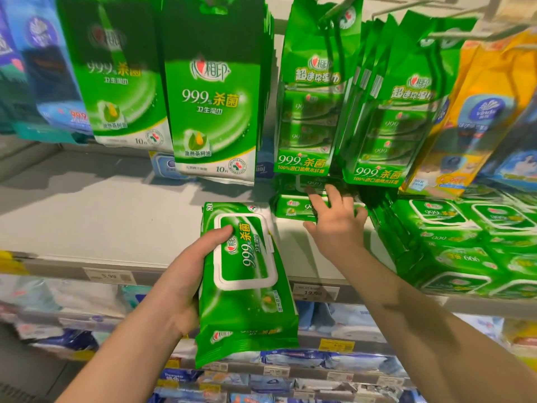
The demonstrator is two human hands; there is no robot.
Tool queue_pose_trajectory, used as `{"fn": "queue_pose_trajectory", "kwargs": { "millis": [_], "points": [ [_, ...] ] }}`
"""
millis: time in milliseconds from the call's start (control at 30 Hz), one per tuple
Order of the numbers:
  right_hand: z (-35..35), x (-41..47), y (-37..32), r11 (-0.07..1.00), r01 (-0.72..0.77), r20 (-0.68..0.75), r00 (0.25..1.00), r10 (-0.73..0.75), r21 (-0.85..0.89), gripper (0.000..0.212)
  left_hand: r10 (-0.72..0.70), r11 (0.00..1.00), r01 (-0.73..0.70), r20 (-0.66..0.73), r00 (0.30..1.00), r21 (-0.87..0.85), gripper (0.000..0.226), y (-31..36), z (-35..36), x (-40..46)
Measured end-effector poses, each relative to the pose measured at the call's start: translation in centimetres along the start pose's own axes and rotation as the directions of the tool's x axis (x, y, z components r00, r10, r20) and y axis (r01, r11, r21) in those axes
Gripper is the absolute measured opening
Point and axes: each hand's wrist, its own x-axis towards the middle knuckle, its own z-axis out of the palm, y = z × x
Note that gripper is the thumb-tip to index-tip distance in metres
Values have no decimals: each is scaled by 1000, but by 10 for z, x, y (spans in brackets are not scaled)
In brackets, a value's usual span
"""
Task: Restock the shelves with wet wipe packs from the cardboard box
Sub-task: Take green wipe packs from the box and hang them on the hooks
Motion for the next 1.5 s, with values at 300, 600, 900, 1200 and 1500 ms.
{"fn": "queue_pose_trajectory", "kwargs": {
  "millis": [300,600,900,1200,1500],
  "points": [
    [-3,15,19,993,-120,65,991,121,-17,75,-9,1000,9,10,1000,-23,37,0,-3,4],
    [-16,10,13,969,-197,189,968,167,149,79,-45,999,44,37,998,27,49,-2,0,1],
    [-88,-66,-25,52,-662,663,739,-122,747,83,-10,988,-14,153,988,152,32,2,35,9],
    [-87,-84,1,-199,-723,719,687,-105,661,54,-98,973,44,235,967,227,43,-10,42,23],
    [-68,-70,16,-505,-397,625,643,443,766,72,99,993,-110,204,974,44,36,-17,53,41]
  ]
}}
